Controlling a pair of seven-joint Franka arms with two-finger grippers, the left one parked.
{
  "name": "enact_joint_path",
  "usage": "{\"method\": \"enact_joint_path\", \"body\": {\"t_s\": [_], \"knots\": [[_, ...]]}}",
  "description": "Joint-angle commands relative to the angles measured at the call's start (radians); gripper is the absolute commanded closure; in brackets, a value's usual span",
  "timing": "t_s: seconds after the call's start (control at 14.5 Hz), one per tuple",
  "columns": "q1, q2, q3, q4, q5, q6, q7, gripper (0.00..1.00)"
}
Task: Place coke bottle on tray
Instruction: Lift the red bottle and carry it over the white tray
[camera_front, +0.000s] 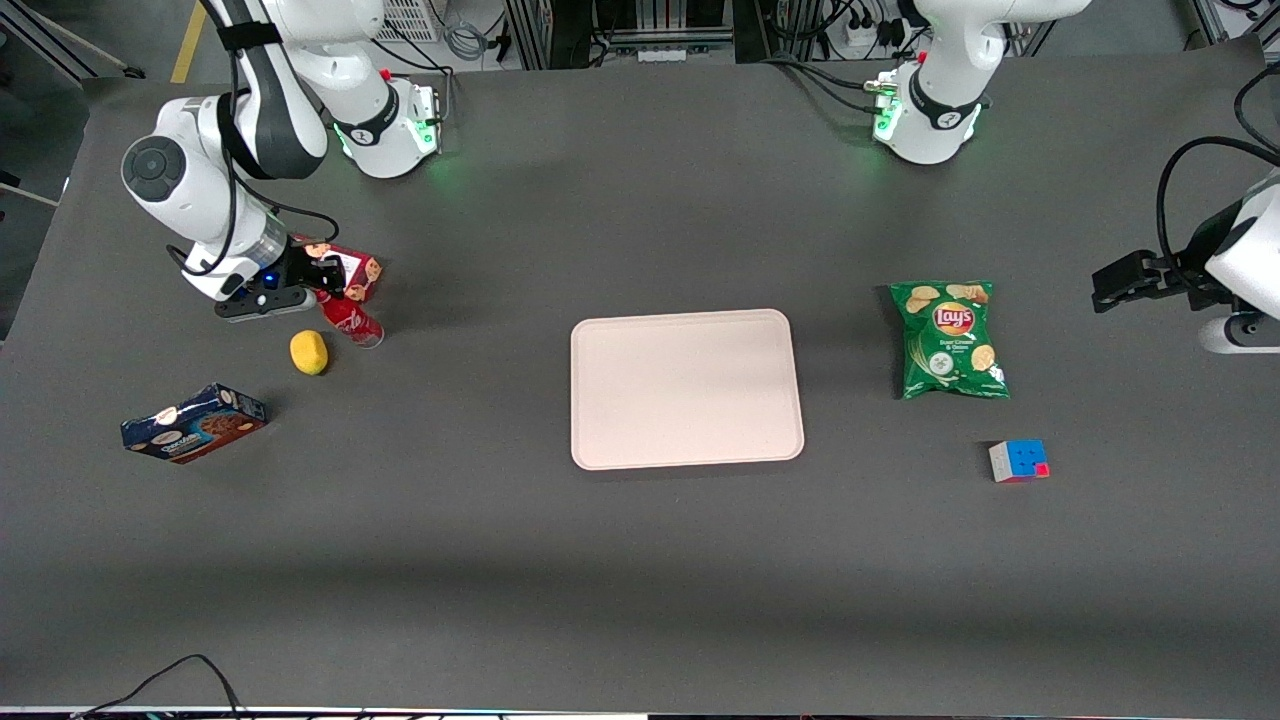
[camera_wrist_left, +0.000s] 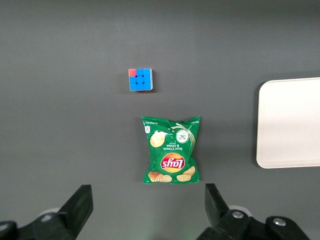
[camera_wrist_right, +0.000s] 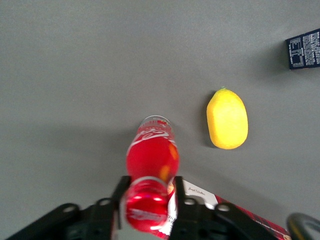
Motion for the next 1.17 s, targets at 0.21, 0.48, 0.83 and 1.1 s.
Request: {"method": "enact_joint_path", "body": {"t_s": [0.21,0.48,0.83,1.1], "knots": [[-0.010,-0.003,0.003,0.011,-0.016,0.009,-0.012,1.00],[-0.005,-0.073,0.003,0.095,-0.011,-0.116,-0.009,1.00],[0.001,-0.072,0.053,0.484,0.009,-0.545,-0.004,1.00],[0.001,0.014,0.115,0.809,0.055,-0.799,0.034,1.00]]}}
